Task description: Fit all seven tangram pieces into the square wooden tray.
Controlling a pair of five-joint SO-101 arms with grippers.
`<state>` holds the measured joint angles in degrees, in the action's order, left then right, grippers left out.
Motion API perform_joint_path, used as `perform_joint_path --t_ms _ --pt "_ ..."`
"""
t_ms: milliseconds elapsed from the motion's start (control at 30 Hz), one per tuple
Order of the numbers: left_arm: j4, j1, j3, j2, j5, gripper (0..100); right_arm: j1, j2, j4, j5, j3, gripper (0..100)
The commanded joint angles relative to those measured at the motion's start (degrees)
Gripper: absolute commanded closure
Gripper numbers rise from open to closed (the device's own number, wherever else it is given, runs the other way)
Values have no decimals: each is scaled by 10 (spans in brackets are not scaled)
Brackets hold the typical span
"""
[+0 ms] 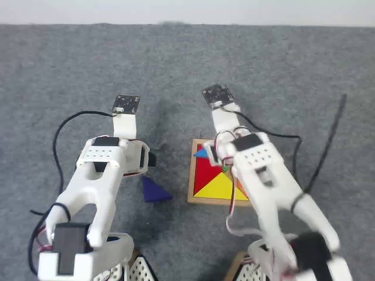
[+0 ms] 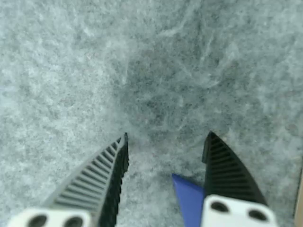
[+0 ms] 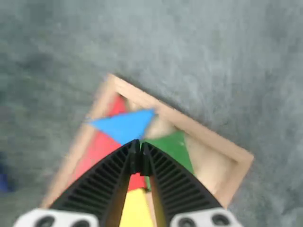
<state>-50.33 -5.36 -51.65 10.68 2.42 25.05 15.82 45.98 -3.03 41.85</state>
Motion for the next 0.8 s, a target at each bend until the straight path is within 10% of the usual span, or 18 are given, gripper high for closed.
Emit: perform_joint_path --t_ms 0,767 --pt "12 2 4 23 2 754 70 108 15 -17 -33 992" --pt "12 2 2 22 2 754 15 -211 10 -17 -198 992"
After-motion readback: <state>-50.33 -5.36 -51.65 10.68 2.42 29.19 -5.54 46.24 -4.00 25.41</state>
